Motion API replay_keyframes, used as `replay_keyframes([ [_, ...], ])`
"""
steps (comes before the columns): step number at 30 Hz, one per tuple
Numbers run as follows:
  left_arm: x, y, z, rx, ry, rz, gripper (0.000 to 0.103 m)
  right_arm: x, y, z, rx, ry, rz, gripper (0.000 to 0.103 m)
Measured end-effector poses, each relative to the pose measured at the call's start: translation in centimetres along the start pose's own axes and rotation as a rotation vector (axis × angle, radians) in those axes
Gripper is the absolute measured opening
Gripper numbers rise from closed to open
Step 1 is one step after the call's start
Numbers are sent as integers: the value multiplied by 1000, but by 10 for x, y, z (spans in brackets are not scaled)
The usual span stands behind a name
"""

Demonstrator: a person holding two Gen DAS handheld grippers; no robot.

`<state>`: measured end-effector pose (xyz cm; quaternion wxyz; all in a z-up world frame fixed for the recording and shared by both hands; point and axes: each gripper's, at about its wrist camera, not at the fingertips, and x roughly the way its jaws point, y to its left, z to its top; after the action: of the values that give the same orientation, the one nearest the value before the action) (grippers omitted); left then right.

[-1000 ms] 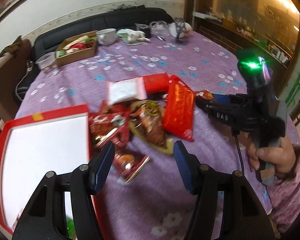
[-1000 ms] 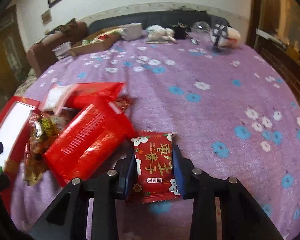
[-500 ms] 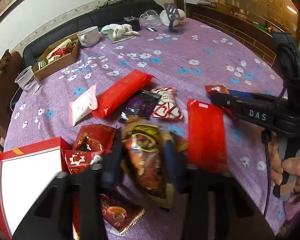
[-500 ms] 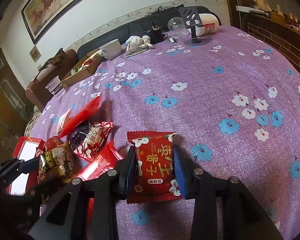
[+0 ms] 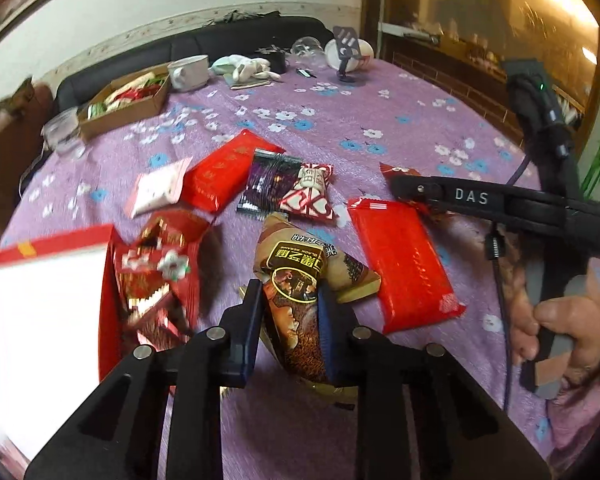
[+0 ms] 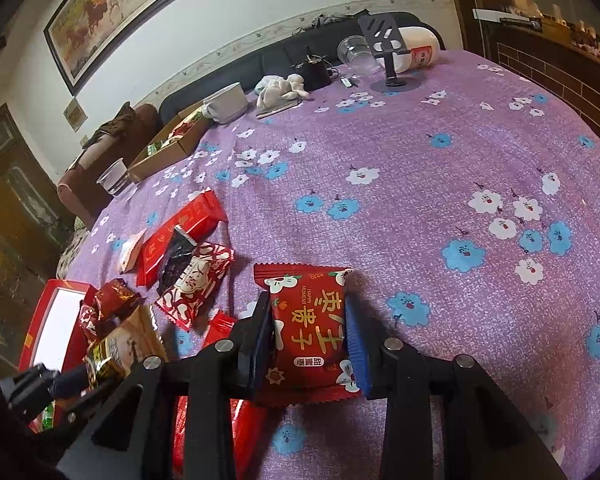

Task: Organize snacks
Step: 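Carry both packets to the tray and release them with both tools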

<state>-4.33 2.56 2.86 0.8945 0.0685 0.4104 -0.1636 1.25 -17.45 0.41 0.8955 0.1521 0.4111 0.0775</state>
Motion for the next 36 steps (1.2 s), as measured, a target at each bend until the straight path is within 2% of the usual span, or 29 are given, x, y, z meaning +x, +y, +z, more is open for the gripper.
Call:
replay_keyframes([
  [2, -7, 3, -6, -38, -3, -21, 22, 0, 2, 0, -8, -4, 10, 35],
  [12, -69, 11, -57, -99, -75, -69, 22, -8, -4, 0, 24, -43, 22, 35],
  [18, -121, 36, -88, -151, -150, -33, 22, -19, -1, -3, 18, -87, 15, 35],
  [22, -144, 58, -99, -169, -193, 46, 22, -35, 4, -9, 42, -122, 58, 35],
  [25, -156, 79, -107, -213, -213, 75, 22, -48, 18, -21, 50, -141, 125, 34],
  [28, -160, 96, -113, -252, -221, 107, 22, -52, 40, -34, 22, -123, 202, 34],
  [36, -162, 122, -131, -324, -229, 124, 22, -51, 131, -72, -72, -9, 465, 34],
])
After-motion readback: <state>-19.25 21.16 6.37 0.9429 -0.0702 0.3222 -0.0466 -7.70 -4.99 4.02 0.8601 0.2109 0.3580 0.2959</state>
